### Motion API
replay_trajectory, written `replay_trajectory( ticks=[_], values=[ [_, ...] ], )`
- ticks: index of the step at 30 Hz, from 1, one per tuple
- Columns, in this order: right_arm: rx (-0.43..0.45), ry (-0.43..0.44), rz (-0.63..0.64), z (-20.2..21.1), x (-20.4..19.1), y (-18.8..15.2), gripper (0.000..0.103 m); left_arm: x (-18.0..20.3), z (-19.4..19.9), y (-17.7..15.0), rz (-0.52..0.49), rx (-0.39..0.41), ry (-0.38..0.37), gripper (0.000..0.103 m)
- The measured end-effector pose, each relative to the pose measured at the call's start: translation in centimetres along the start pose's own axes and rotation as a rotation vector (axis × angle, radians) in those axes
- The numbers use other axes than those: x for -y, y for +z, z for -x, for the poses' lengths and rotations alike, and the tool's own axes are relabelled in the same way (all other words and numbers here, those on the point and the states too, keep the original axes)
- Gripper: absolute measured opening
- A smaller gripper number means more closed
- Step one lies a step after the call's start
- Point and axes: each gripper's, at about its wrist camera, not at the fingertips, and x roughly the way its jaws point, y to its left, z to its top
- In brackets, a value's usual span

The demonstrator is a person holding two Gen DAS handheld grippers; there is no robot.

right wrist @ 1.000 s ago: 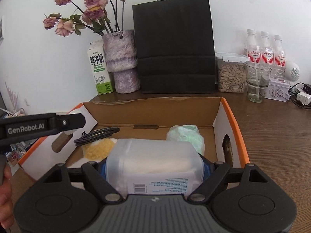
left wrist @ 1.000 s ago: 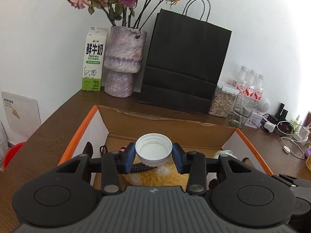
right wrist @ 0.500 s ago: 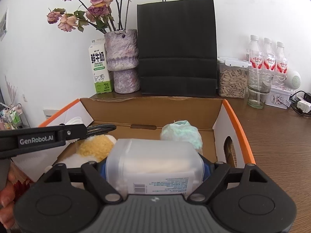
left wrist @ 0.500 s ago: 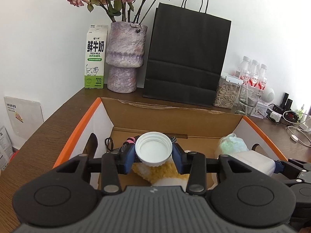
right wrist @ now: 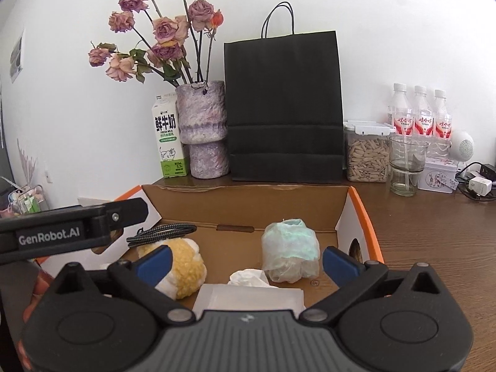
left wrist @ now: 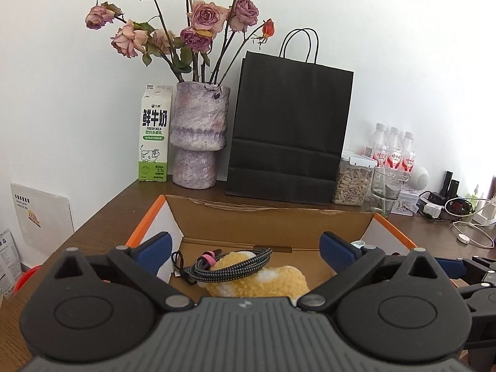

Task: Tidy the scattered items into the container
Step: 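Carry the bottle cap and white container over the box with both grippers, then open both grippers to drop the bottle cap and white container into the box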

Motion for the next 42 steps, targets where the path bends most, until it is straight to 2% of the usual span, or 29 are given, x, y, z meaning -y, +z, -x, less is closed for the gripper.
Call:
replay_trajectory(
  ticks=[12,20,28,42],
  values=[
    [0.03,-0.002,0.013,1.6,-0.4,-0.2,0.103,0.0,1.3,-0.2,-0.003,0.042,0.003,0.103],
    [0.063,0.012,0.03,3.4,-0.5,-0.6,0.103,-0.1,2.4,-0.7,-0.022,0.049,-0.026,0.103],
    [0.102,0.042,0.07,5.3,-1.1,-1.1,0.103,-0.3,4.1,-1.0,-0.045,0.083,-0.003,0.103],
    [0.089,0.038,0.128,7.0,-1.2,-3.4,0.103,-1.8,5.5,-2.6,-0.044,0.056,-0.001,0.103]
  ],
)
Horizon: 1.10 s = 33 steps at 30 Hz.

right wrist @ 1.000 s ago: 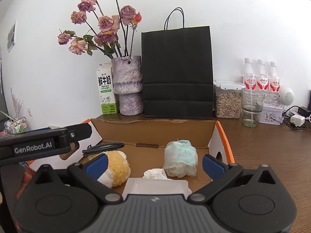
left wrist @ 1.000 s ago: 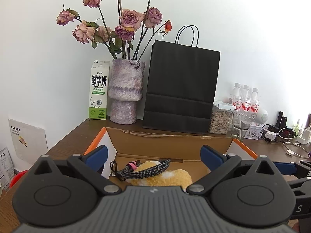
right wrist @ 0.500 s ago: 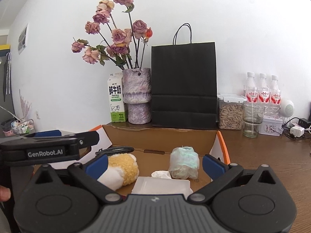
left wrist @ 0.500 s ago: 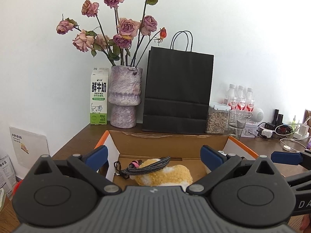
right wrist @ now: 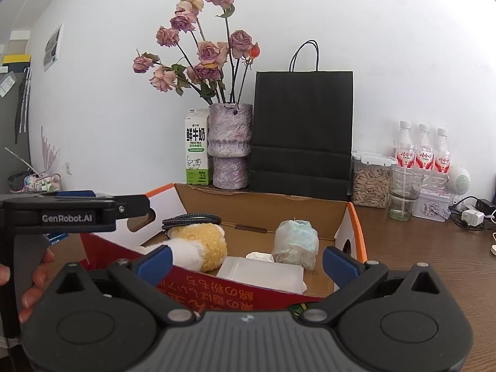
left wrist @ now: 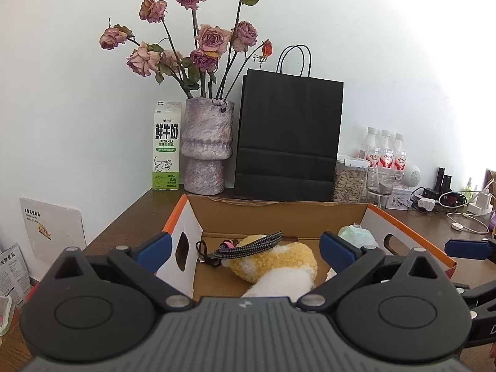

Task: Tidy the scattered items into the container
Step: 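Move both grippers back down toward the items in front of the box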

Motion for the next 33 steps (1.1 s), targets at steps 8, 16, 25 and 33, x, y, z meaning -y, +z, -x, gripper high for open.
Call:
replay_trajectory(
  ticks=[8,16,25,33],
  values=[
    [-0.023,-0.017,0.007,1.2,0.0,-1.3,0.103,-0.9,1.4,-1.1,0.0,-0.018,0.026,0.103],
    [-0.041,-0.014,0.016,2.8,0.1,-2.4,0.103,-2.4,3.6,-2.4,0.026,-0.049,0.058,0.103],
    [-0.064,-0.029,-0.022,5.1,0.3,-3.3,0.103,-3.7,5.9,-3.3,0.036,-0.1,0.08,0.103],
    [-0.132,-0.044,-0.031,6.2,0.3,-4.7,0.103,-4.6,7.7,-4.4,0.016,-0.135,0.104,0.103]
  ],
)
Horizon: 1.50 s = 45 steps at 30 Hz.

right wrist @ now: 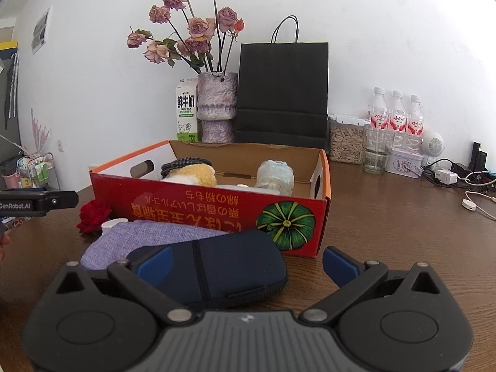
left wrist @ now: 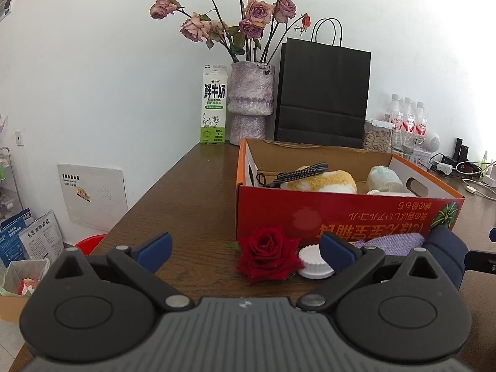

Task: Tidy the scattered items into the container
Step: 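Move both grippers back down toward the items in front of the box, then grasp the navy zippered case with the right gripper while the left gripper grasps the purple cloth bag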

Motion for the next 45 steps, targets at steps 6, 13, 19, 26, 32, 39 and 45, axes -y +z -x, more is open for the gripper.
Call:
replay_trajectory(
  ticks=[6,13,19,26,32,39,45],
  values=[
    [-0.029,0.046,0.0,-0.1,-0.7,-0.4,0.103,-0.3,0.0,-0.4,0.003,-0.025,-0.008,0.103],
    [-0.065,0.031,-0.012,-0.8,-1.7,0.2,0.103,0.4,-0.1,-0.2,-0.012,-0.04,-0.003,0.103],
    [-0.107,-0.037,-0.031,-2.8,-3.3,2.3,0.103,1.5,-0.7,0.7,-0.009,-0.058,0.006,0.103],
    [-0.168,-0.12,0.011,-5.5,-5.4,3.0,0.103,2.6,-0.1,1.8,-0.032,-0.051,0.01,0.103],
    [-0.203,-0.098,0.08,-3.7,-4.7,2.1,0.103,2.5,1.0,1.6,-0.025,-0.042,-0.005,0.103],
    [-0.257,-0.06,0.017,-2.2,-1.6,1.5,0.103,3.0,2.2,1.4,-0.03,-0.039,-0.02,0.103],
    [-0.284,-0.06,-0.025,-3.5,-1.6,1.9,0.103,3.7,2.7,1.5,-0.036,-0.035,-0.033,0.103]
  ],
)
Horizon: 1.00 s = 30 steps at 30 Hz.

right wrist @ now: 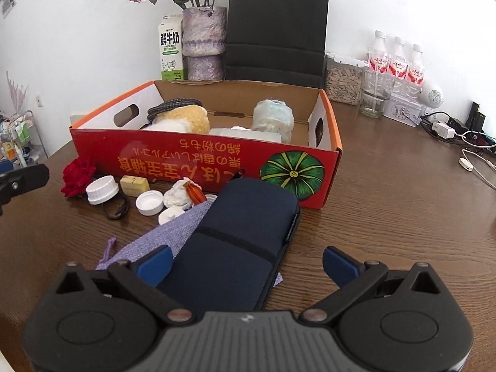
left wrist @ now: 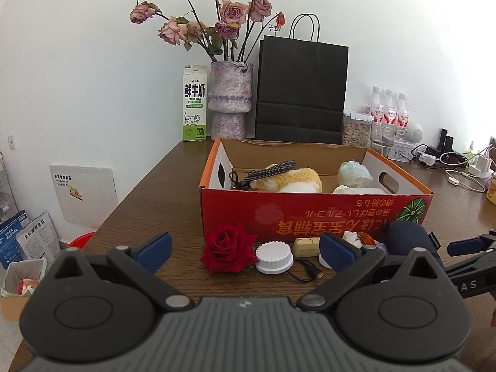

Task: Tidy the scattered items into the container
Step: 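Grasp the navy zippered case with the right gripper while the left gripper grasps the purple cloth bag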

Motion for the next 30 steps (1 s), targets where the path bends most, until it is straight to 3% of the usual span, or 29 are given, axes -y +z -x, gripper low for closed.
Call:
replay_trajectory(
  ticks=[5,13,30],
  values=[
    [-0.049,0.003,-0.035,-2.2,-0.5,0.1,0.094,-0.1,-0.4,-0.2,-0.003,-0.02,0.009,0.103],
    [-0.012,0.018,-0.024,-1.3,-0.5,0.1,0.072,-0.5,-0.5,-0.5,0.013,-0.036,0.011,0.103],
    [0.141,0.062,-0.106,3.5,4.0,-0.2,0.067,3.1,-0.3,0.4,-0.061,-0.051,-0.03,0.103]
  ],
)
